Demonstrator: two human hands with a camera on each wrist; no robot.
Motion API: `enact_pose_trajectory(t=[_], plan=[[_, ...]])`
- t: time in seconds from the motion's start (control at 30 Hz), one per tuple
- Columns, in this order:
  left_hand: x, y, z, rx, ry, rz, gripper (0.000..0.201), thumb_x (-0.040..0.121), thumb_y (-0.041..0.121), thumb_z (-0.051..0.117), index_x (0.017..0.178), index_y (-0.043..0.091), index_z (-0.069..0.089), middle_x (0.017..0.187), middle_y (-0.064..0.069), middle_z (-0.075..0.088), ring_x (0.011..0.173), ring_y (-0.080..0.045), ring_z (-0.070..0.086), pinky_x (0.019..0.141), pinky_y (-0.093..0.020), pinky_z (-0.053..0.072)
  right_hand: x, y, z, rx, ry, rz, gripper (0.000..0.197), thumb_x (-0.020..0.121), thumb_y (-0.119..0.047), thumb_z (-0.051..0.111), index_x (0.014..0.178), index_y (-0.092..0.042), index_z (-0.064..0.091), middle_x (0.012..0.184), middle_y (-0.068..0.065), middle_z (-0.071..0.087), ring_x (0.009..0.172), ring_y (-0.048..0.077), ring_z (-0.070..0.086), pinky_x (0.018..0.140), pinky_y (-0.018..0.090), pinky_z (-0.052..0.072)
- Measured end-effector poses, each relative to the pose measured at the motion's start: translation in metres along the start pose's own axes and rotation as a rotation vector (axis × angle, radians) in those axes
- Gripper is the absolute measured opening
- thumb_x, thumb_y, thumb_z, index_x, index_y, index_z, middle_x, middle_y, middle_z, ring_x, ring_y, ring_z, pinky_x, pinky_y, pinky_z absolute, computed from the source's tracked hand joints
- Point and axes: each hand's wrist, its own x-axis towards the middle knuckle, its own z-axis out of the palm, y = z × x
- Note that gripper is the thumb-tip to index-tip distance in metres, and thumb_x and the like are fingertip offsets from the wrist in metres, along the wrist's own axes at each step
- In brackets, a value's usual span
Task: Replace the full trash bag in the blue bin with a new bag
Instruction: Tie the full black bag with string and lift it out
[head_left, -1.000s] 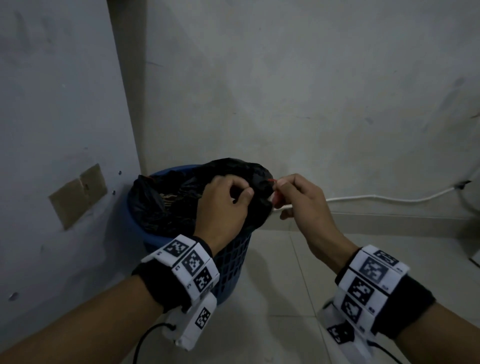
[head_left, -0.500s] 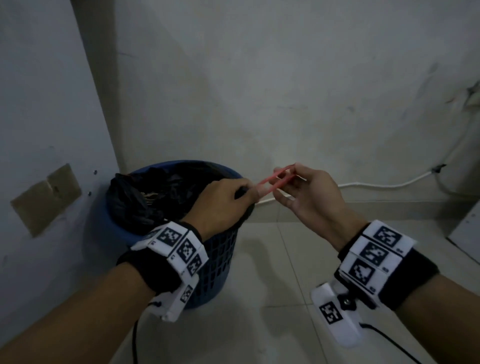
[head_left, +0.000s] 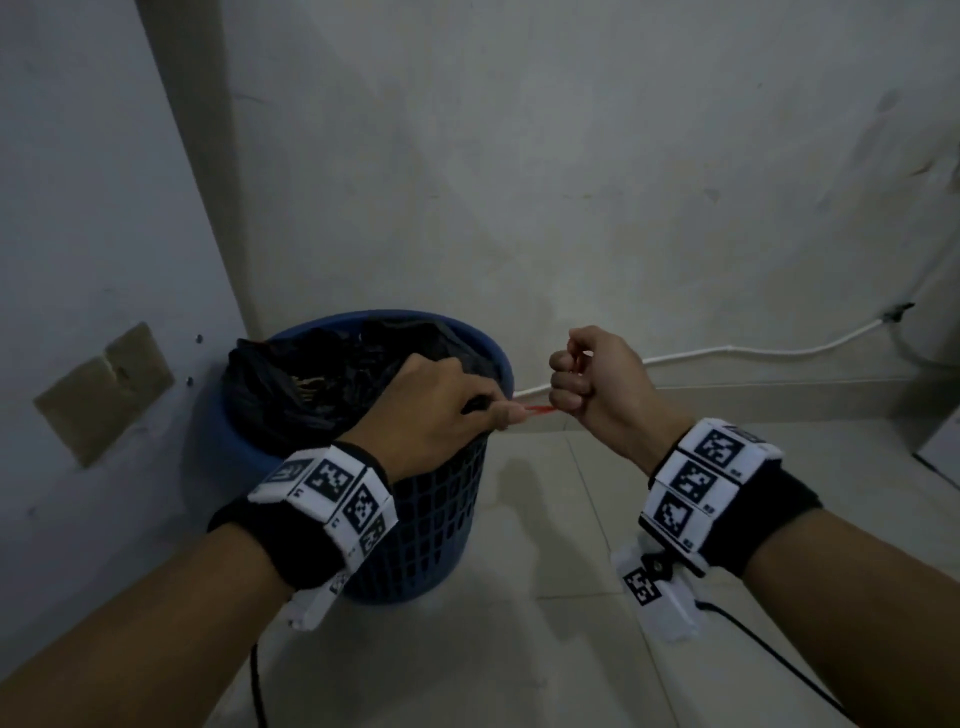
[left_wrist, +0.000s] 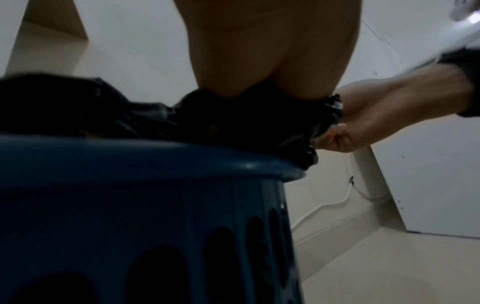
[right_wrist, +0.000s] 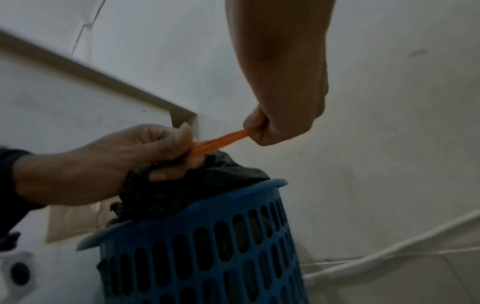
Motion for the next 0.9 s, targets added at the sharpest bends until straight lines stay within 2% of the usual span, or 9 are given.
enact_pose_trajectory(t=[0.13, 0.27, 0.4, 0.53, 0.63, 0.7, 0.77, 0.83, 0.9], plan=[[-0.004, -0.010, 0.005, 0.202, -0.124, -0.037, 0.067, 0.089, 0.065, 0.000, 0.074, 0.023, 0.050, 0.078, 0.007, 0.052, 0.086, -0.014, 0.040, 0.091, -0.038, 0.030, 0.004, -0.005, -0.015, -0.064, 0.065, -0.027, 0.028, 0.095, -0.014, 0.035, 0.067, -0.017, 0.033, 0.059, 0.001, 0.036, 0.035, 0.009, 0.021, 0.035, 0.018, 0.021], [0.000, -0.021, 0.003, 0.436, -0.137, -0.065, 0.080, 0.080, 0.072, -0.011, 0.088, 0.027, 0.055, 0.113, 0.007, 0.047, 0.114, -0.020, 0.031, 0.099, -0.043, 0.019, 0.008, -0.009, -0.029, -0.058, 0.104, -0.021, 0.029, 0.095, -0.013, 0.035, 0.066, -0.017, 0.032, 0.060, 0.001, 0.034, 0.034, 0.008, 0.020, 0.034, 0.017, 0.020], [-0.004, -0.044, -0.014, 0.474, -0.179, -0.211, 0.064, 0.086, 0.062, 0.006, 0.097, 0.028, 0.058, 0.122, 0.003, 0.044, 0.122, -0.026, 0.028, 0.108, -0.055, 0.011, 0.010, -0.020, -0.038, -0.029, 0.116, -0.029, 0.029, 0.093, -0.012, 0.034, 0.065, -0.017, 0.030, 0.060, 0.001, 0.031, 0.033, 0.008, 0.019, 0.036, 0.017, 0.016], [-0.009, -0.051, -0.017, 0.460, -0.184, -0.293, 0.051, 0.091, 0.062, 0.019, 0.097, 0.030, 0.059, 0.117, 0.004, 0.046, 0.118, -0.024, 0.030, 0.106, -0.053, 0.016, 0.013, -0.019, -0.034, -0.086, 0.150, -0.061, 0.026, 0.090, -0.010, 0.033, 0.065, -0.018, 0.028, 0.060, 0.001, 0.028, 0.032, 0.007, 0.017, 0.035, 0.015, 0.014], [-0.016, -0.048, -0.015, 0.109, -0.066, -0.339, 0.032, 0.093, 0.056, 0.039, 0.102, 0.034, 0.060, 0.116, 0.007, 0.048, 0.119, -0.021, 0.033, 0.102, -0.044, 0.027, 0.015, -0.010, -0.033, -0.240, 0.223, -0.108, 0.024, 0.090, -0.008, 0.036, 0.068, -0.018, 0.031, 0.060, 0.003, 0.032, 0.031, 0.007, 0.019, 0.035, 0.013, 0.016], [-0.026, -0.045, -0.016, -0.161, 0.123, -0.290, 0.028, 0.093, 0.048, 0.048, 0.112, 0.031, 0.060, 0.118, 0.009, 0.051, 0.116, -0.013, 0.041, 0.099, -0.034, 0.034, 0.014, -0.004, -0.033, -0.408, 0.235, -0.132, 0.021, 0.090, -0.005, 0.041, 0.072, -0.015, 0.038, 0.061, 0.004, 0.035, 0.033, 0.009, 0.023, 0.037, 0.016, 0.022], [-0.034, -0.048, -0.020, -0.256, 0.321, -0.277, 0.031, 0.095, 0.043, 0.048, 0.119, 0.026, 0.059, 0.118, 0.010, 0.053, 0.108, -0.004, 0.046, 0.094, -0.023, 0.035, 0.013, -0.001, -0.032, -0.523, 0.244, -0.169, 0.012, 0.088, -0.003, 0.047, 0.079, -0.011, 0.045, 0.066, 0.008, 0.043, 0.039, 0.014, 0.031, 0.043, 0.024, 0.033], [-0.040, -0.060, -0.024, -0.172, 0.434, -0.333, 0.031, 0.098, 0.040, 0.044, 0.117, 0.022, 0.060, 0.115, 0.006, 0.057, 0.105, -0.010, 0.050, 0.093, -0.026, 0.038, 0.012, -0.001, -0.028, -0.630, 0.248, -0.236, 0.007, 0.087, -0.004, 0.051, 0.084, -0.010, 0.050, 0.077, 0.012, 0.052, 0.049, 0.019, 0.043, 0.051, 0.028, 0.040], [-0.047, -0.081, -0.024, -0.011, 0.438, -0.452, 0.036, 0.099, 0.043, 0.038, 0.111, 0.021, 0.064, 0.113, -0.003, 0.062, 0.106, -0.024, 0.054, 0.094, -0.041, 0.043, 0.009, -0.001, -0.019, -0.757, 0.244, -0.321, 0.007, 0.085, -0.009, 0.056, 0.084, -0.015, 0.053, 0.083, 0.008, 0.059, 0.064, 0.023, 0.054, 0.059, 0.029, 0.043]])
